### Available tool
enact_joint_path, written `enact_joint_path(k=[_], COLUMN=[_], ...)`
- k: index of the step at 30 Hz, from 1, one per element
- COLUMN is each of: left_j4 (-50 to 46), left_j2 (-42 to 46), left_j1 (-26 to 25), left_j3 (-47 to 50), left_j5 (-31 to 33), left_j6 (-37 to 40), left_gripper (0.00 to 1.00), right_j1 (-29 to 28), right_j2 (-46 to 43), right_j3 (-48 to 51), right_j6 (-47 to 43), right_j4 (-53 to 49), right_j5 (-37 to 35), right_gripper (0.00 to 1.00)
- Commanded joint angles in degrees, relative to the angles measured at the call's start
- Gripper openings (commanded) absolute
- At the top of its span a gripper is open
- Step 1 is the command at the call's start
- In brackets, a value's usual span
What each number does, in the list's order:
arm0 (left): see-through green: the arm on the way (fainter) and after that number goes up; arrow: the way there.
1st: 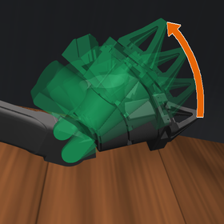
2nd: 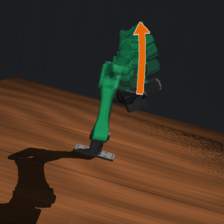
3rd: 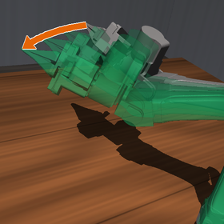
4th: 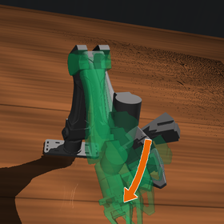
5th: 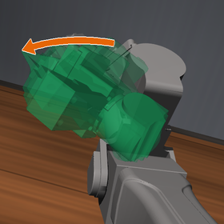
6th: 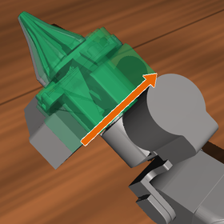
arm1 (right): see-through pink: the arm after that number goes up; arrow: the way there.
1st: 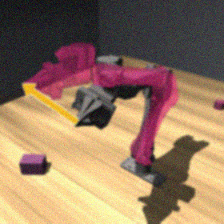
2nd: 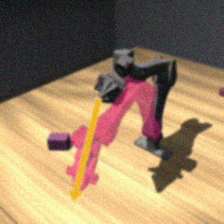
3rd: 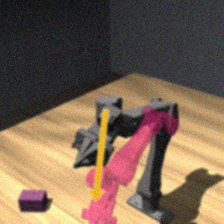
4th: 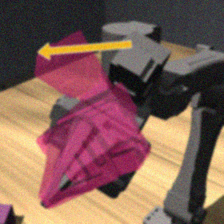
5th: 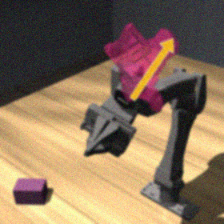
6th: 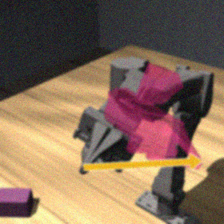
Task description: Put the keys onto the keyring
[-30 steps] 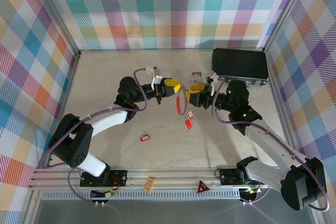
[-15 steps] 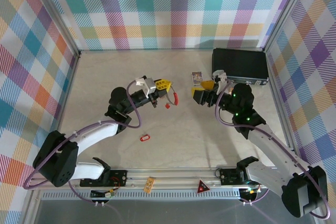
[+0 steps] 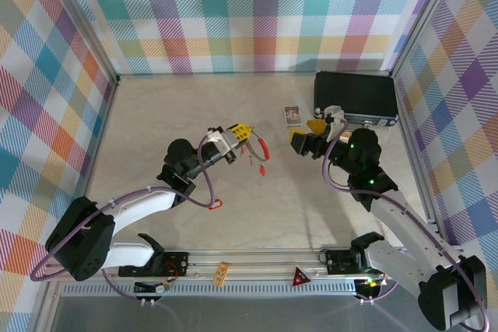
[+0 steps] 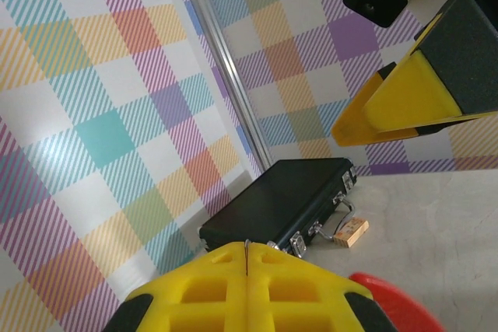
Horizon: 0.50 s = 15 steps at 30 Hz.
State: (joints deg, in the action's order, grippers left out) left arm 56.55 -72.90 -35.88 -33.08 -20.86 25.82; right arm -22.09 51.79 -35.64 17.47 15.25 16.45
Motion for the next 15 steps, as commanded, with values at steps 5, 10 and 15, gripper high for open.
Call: enact_joint_path(k=[5, 10, 15], left_j4=[4.51, -3.33, -21.63], left_j2=[0.67, 1.05, -0.08], left_j1=[-0.33, -0.25, -0.15], left_j3=[0.39, -3.17, -10.56], left_j5=[-0.24, -3.11, -10.64], left_j6=[1.31, -3.01, -4.35], left_gripper=[0.00, 0.00, 0.00], right_j1=[0.18, 0.20, 0.14], right_j2=[-1.99, -1.27, 0.83], right_j3=[0.06, -1.67, -4.75], right_j6=[-0.86, -2.67, -6.48], right_j4=[-0.62, -3.18, -7.07], right_j5=[-0.22, 2.78, 6.45], right_gripper=[0.81, 0.79, 0.73])
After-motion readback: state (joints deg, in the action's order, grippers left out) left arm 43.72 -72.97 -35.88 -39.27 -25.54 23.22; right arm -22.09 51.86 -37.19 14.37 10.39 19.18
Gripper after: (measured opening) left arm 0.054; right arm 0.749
